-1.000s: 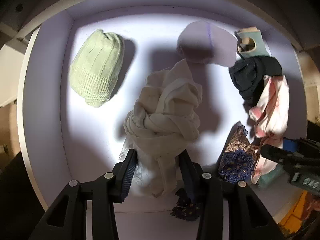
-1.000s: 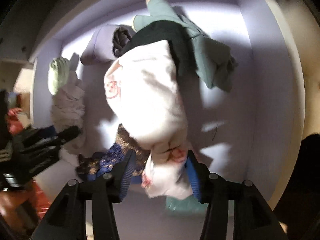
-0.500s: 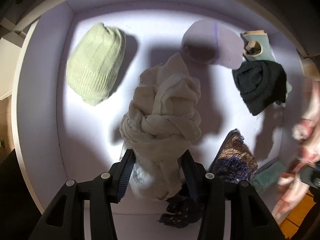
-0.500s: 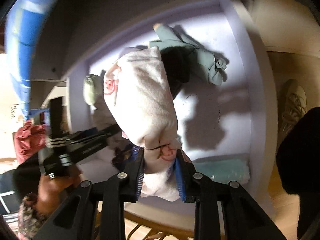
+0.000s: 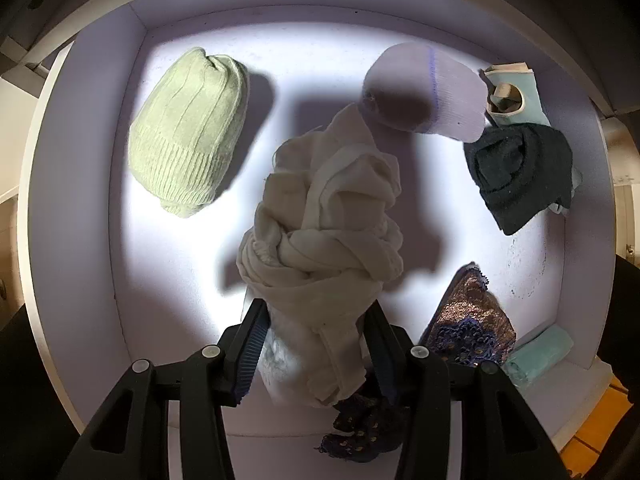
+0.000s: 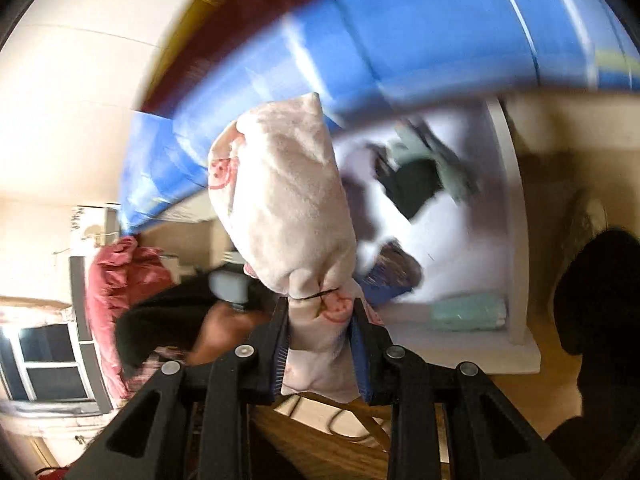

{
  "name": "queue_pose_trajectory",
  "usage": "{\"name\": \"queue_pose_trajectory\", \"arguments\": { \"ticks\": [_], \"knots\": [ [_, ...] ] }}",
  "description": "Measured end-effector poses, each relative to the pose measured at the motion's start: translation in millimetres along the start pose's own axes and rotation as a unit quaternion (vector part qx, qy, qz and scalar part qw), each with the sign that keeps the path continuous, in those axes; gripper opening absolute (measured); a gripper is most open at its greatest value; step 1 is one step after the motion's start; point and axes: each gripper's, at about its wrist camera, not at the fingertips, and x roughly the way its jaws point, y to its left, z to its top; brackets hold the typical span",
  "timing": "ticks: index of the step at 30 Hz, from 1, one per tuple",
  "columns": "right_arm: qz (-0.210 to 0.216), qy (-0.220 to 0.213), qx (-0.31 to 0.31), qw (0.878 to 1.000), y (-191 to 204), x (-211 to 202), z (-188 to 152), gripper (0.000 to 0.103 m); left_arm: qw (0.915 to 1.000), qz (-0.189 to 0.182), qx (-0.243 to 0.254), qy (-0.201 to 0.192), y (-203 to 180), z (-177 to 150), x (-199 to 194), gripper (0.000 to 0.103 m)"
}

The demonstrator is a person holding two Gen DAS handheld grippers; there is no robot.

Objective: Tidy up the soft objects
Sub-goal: 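Carry the pink strawberry-print garment with the right gripper into the gold tray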

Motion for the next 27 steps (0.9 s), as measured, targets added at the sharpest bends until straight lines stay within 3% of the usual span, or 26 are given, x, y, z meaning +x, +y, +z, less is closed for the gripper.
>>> {"name": "queue_pose_trajectory", "arguments": {
  "ticks": [8,14,21,27],
  "knots": [
    [0.008,-0.056,-0.056,0.997,76,-54,52,0.028,0.9997,0.015,0.019,0.0,-12,-3,6,0.049],
    [-0.003,-0.089,-0.06,0.994,119,-62,129,0.028,0.9997,0.016,0.016,0.002,-16,-1,15,0.049],
    [-0.051,-0.092,-0.049,0.993,150,-22,225,0.028,1.0,0.004,0.009,0.002,-14,0,18,0.049],
    [-0.081,-0.081,-0.037,0.993,157,26,278,0.028,1.0,-0.008,-0.004,0.003,-2,-1,23,0.048]
  ]
}}
